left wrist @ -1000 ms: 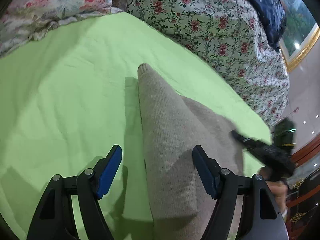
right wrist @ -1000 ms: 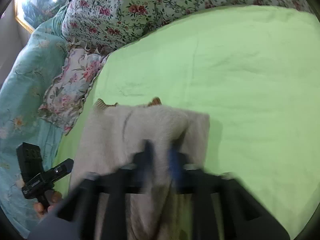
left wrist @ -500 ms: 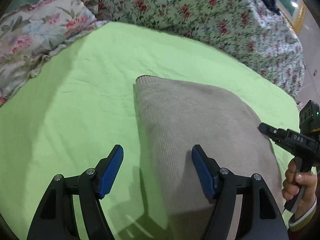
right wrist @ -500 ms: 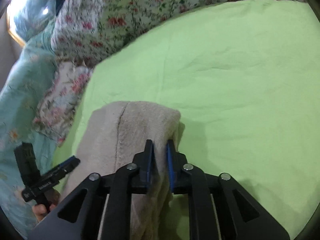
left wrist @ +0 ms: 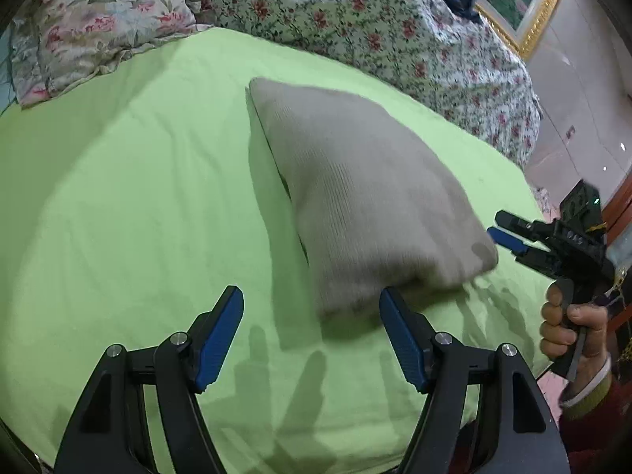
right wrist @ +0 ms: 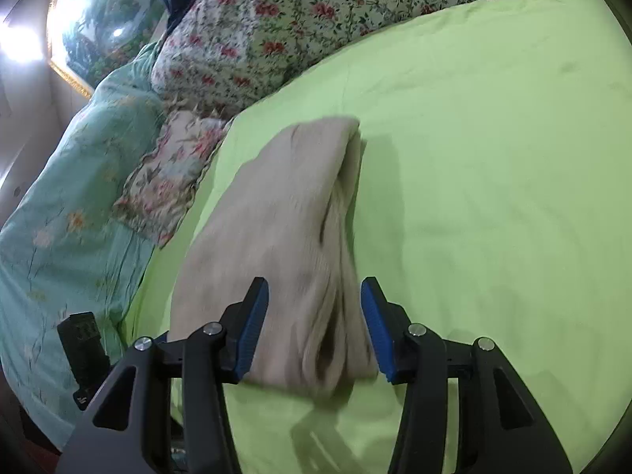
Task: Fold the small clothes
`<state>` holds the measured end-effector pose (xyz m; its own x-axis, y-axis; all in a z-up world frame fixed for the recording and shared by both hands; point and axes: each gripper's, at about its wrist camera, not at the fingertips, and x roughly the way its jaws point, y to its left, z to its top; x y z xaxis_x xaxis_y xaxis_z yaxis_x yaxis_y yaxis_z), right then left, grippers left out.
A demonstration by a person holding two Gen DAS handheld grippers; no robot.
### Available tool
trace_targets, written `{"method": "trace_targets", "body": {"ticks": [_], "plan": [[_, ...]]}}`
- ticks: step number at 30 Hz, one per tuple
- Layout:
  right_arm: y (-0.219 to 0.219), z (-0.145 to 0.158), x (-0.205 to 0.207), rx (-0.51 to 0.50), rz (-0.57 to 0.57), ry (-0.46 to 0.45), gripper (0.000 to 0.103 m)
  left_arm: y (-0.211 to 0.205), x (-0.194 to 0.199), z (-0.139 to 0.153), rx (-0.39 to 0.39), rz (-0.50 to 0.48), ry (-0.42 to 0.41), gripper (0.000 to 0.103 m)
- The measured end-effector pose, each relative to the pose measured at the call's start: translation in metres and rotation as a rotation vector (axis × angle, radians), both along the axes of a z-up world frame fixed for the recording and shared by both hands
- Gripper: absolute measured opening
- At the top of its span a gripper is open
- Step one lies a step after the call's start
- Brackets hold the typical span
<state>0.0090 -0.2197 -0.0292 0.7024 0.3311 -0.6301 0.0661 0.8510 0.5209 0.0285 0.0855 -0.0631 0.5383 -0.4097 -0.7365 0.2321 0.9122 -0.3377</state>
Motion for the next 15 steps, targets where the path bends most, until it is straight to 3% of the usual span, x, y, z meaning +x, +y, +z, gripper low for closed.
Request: {"method": "trace_targets", "body": {"ticks": [8,10,11,12,13,14,15], "plan": [[0.025,-0.01,0.001,-0.077,0.046,0.019,0.05,-0.036,0.004,-0.011,0.144,0.022,-0.082,0.072],[0.028,-0.016,0.003,-0.064,0.044,0.029,0.05,-0.042,0.007,-0.014,0.207,0.048,-0.111,0.059],[0.03,-0.018,0.004,-0.054,0.051,0.026,0.049,-0.044,0.009,-0.015,0.233,0.065,-0.118,0.038],[0.034,-0.02,0.005,-0.049,0.068,0.021,0.045,-0.046,0.011,-0.019,0.243,0.081,-0.105,0.024],[0.038,-0.021,0.008,-0.058,0.088,0.029,0.023,-0.046,0.012,-0.022,0.22,0.096,-0.086,0.018],[0.044,-0.02,0.012,-0.083,0.118,0.05,0.006,-0.044,0.01,-0.023,0.207,0.111,-0.082,0.016],[0.047,-0.012,0.013,-0.103,0.134,0.034,0.006,-0.046,0.009,-0.024,0.219,0.123,-0.085,0.015]]}}
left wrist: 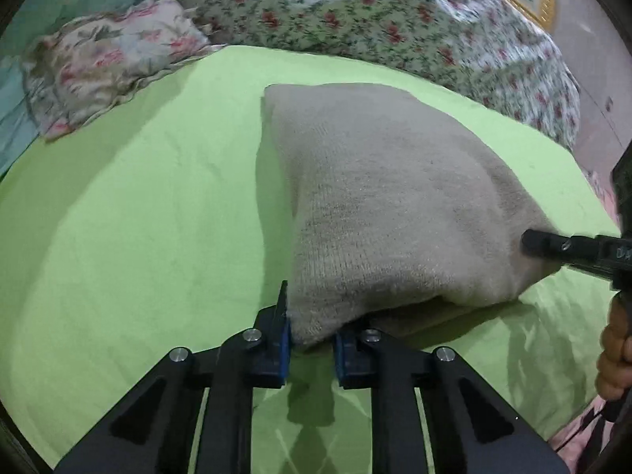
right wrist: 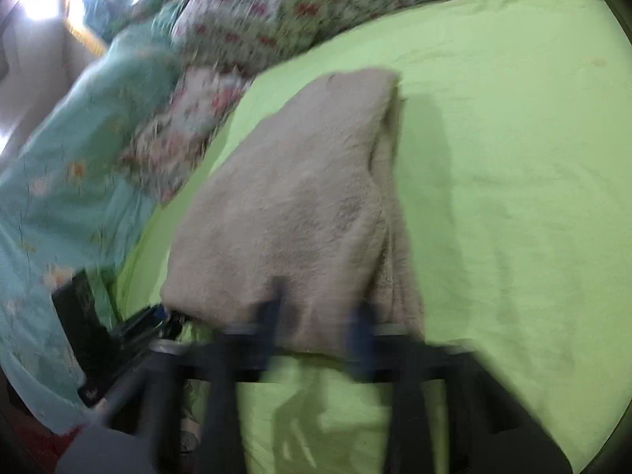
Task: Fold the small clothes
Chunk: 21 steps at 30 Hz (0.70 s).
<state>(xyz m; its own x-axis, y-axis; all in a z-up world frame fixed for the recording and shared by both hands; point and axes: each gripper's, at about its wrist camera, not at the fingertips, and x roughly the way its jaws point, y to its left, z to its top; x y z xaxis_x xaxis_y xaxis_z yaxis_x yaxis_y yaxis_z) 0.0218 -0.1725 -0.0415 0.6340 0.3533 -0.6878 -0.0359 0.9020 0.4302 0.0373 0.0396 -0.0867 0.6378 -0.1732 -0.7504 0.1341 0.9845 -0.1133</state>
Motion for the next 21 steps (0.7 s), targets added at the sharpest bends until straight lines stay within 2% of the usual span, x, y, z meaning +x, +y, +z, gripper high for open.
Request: {"method": "trace_targets", "body": {"ticks": [2,4,7,9,12,16,19,21], "plan": [[-0.003,0.028,-0.01,0.011,0.022,-0.115,0.006,-0.006,-0.003,-0.002,0.037,-0.002,0.002,0.015],[-0.011,0.045,-0.013,-0.047,0.014,-0.145,0.006,-0.006,-0.004,-0.005,0.035,-0.004,0.014,0.013],[-0.023,0.035,-0.01,-0.17,-0.008,-0.091,0.005,-0.004,-0.002,-0.006,0.008,-0.007,0.03,0.012],[-0.03,0.008,-0.002,-0.248,-0.023,0.002,0.005,-0.001,-0.001,-0.007,-0.008,-0.009,0.042,0.012],[-0.035,-0.021,0.003,-0.22,-0.028,0.052,0.005,0.006,0.001,-0.008,-0.054,-0.005,0.064,0.012],[-0.037,-0.023,0.001,-0.178,-0.045,0.036,0.006,0.026,0.01,-0.01,-0.186,0.007,0.119,0.015],[-0.041,-0.025,-0.001,-0.17,-0.047,0.044,0.007,0.038,0.014,-0.012,-0.255,-0.003,0.154,0.016],[-0.045,-0.023,-0.004,-0.167,-0.066,0.049,0.017,0.041,0.011,-0.01,-0.26,-0.027,0.162,0.017]]}}
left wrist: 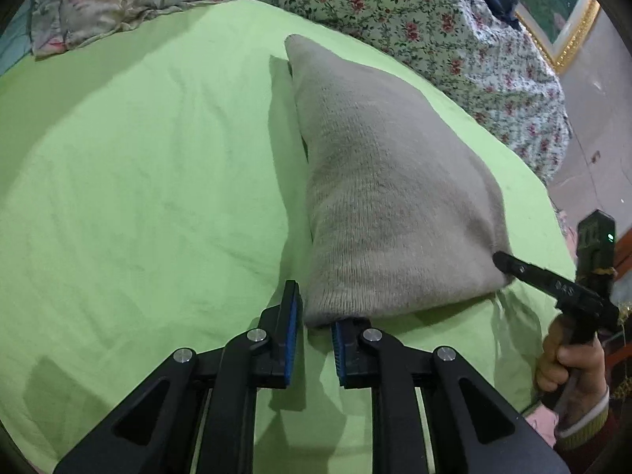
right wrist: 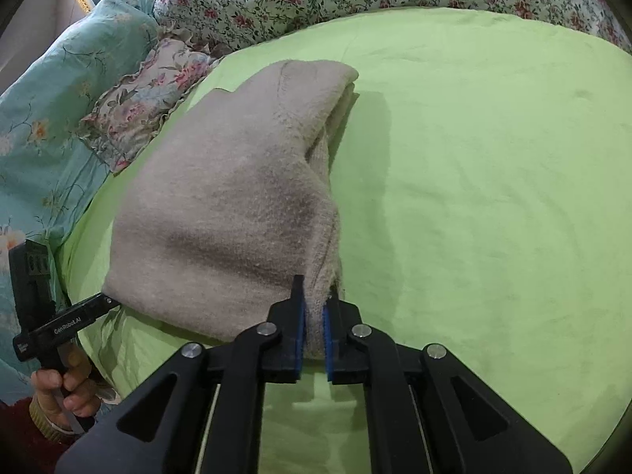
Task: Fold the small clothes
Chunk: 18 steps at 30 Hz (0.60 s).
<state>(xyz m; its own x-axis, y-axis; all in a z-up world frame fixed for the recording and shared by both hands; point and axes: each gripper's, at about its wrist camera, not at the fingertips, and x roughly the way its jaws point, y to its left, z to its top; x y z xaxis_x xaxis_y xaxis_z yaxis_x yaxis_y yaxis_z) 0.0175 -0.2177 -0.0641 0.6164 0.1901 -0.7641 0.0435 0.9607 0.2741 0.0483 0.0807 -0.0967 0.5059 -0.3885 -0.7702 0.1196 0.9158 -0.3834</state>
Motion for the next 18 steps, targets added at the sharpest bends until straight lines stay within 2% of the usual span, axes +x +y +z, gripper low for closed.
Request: {"method": "trace_targets", "body": {"ticks": [1,2,5,10,12,13,15,18], "plan": [[-0.001,0.0,-0.002,-0.004,-0.01,0.004,0.026,0.001,-0.003,0.001,-0.001,-0.014,0.003,0.017],[-0.005,0.001,-0.004,-0.004,-0.018,0.01,0.029,0.003,-0.006,0.003,0.003,-0.031,0.008,0.017],[-0.012,0.013,-0.012,0.042,-0.035,0.001,0.029,0.008,-0.022,0.017,-0.007,-0.096,-0.002,0.014],[-0.017,0.052,-0.012,0.114,-0.043,-0.112,0.031,0.003,-0.023,0.051,-0.076,-0.189,-0.096,0.015],[-0.016,0.059,0.004,0.147,-0.042,-0.12,0.048,-0.007,-0.013,0.06,-0.094,-0.221,-0.141,0.015],[-0.015,0.061,0.018,0.161,-0.047,-0.129,0.061,-0.014,-0.006,0.064,-0.085,-0.235,-0.164,0.015],[-0.014,0.06,0.045,0.21,-0.051,-0.127,0.065,-0.026,0.006,0.067,-0.087,-0.269,-0.192,0.015],[-0.021,0.042,0.089,0.283,-0.076,-0.051,0.065,-0.038,0.023,0.056,-0.117,-0.312,-0.165,0.016]]}}
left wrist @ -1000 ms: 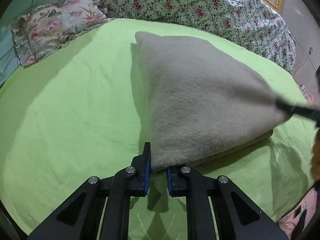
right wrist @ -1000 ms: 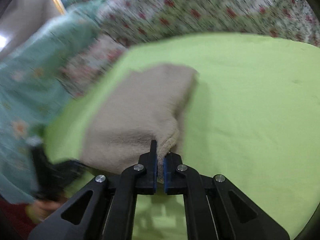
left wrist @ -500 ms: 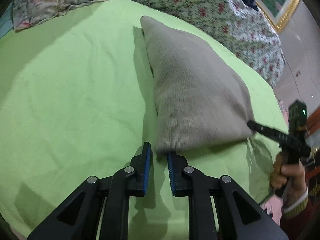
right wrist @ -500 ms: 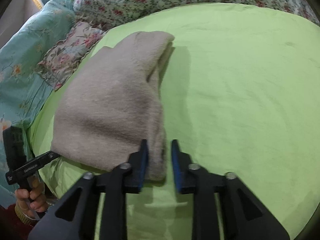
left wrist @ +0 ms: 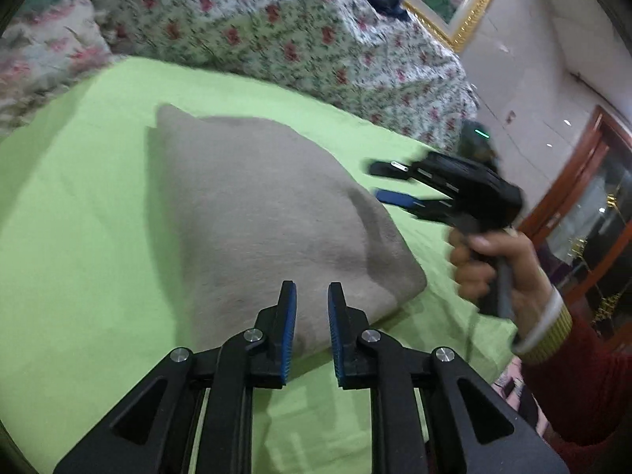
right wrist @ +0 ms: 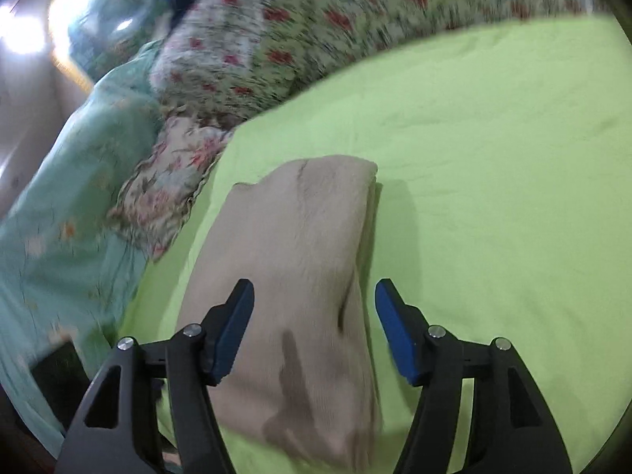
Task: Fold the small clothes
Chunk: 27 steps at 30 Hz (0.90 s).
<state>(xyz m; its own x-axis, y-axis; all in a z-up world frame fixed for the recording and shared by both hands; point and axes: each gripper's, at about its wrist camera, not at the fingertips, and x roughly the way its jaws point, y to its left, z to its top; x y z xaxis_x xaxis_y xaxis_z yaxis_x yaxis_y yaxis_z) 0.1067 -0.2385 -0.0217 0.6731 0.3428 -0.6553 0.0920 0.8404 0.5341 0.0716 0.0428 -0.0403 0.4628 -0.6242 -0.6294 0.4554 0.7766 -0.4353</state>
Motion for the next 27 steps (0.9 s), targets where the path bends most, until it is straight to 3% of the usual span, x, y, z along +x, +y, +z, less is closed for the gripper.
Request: {"method": "trace_targets", "body": {"ticks": [2,3,4,6,8,10,12,14,16,20,23,27], "plan": [[-0.003,-0.016,0.027,0.032,-0.004,0.059,0.06,-0.004,0.011,-0.016,0.011,-0.012,0.052,0.016],[-0.001,-0.022,0.038,0.059,0.014,0.078,0.051,-0.005,0.016,-0.024,0.028,-0.016,0.071,0.016],[0.002,-0.025,0.045,0.074,0.029,0.089,0.025,-0.005,0.02,-0.032,0.059,-0.012,0.087,0.016],[0.014,-0.015,0.05,-0.005,0.042,0.052,0.015,-0.003,0.023,-0.047,0.075,-0.008,0.125,0.01],[0.025,-0.006,0.051,-0.089,0.056,0.004,0.012,0.005,0.025,-0.057,0.018,0.008,0.153,0.006],[0.025,-0.016,0.058,-0.152,0.044,0.043,0.012,0.011,0.028,-0.062,-0.024,0.019,0.179,0.003],[0.019,-0.037,0.061,-0.117,0.031,0.079,0.013,0.01,0.028,-0.063,-0.032,0.024,0.183,0.002],[0.01,-0.038,0.055,-0.071,0.006,0.064,0.021,0.01,0.027,-0.06,-0.025,0.029,0.181,0.002],[0.004,-0.031,0.046,-0.071,-0.026,0.053,0.028,0.011,0.025,-0.054,-0.016,0.033,0.187,0.001],[0.005,0.008,0.003,-0.151,-0.082,-0.042,0.029,0.011,0.009,-0.028,-0.003,0.027,0.133,0.004],[0.02,0.025,-0.023,-0.15,-0.033,-0.103,0.029,0.011,0.01,-0.006,0.004,0.048,0.071,0.011],[0.045,0.025,-0.037,-0.159,0.054,-0.124,0.029,0.013,0.026,0.006,-0.013,0.07,0.037,0.015]]}}
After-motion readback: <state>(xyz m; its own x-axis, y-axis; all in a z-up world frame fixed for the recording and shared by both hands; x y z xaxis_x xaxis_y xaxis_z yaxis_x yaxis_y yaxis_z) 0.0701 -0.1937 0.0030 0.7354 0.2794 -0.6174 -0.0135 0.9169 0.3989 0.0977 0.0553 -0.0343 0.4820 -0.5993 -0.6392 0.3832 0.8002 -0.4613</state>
